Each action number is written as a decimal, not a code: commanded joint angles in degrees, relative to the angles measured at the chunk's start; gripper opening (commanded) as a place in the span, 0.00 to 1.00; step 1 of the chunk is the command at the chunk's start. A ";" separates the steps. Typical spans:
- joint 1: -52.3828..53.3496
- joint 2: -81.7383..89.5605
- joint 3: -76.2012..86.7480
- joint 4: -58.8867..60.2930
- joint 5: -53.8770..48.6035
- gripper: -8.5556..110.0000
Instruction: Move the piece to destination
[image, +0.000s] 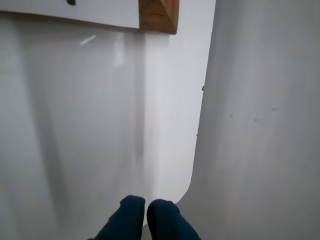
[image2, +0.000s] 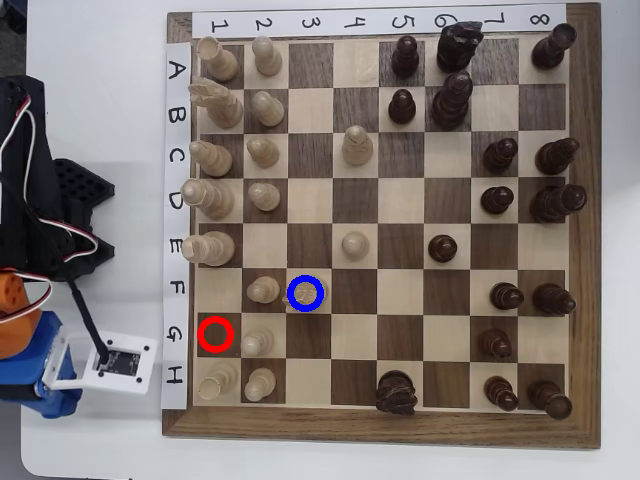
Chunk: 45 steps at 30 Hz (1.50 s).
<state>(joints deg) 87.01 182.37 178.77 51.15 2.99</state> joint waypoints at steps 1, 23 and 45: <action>1.76 10.37 -0.26 9.32 -2.64 0.07; 1.14 13.89 -0.18 13.27 -3.08 0.07; 1.14 13.89 -0.18 13.27 -2.99 0.07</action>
<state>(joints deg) 87.01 192.92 178.77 63.90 1.41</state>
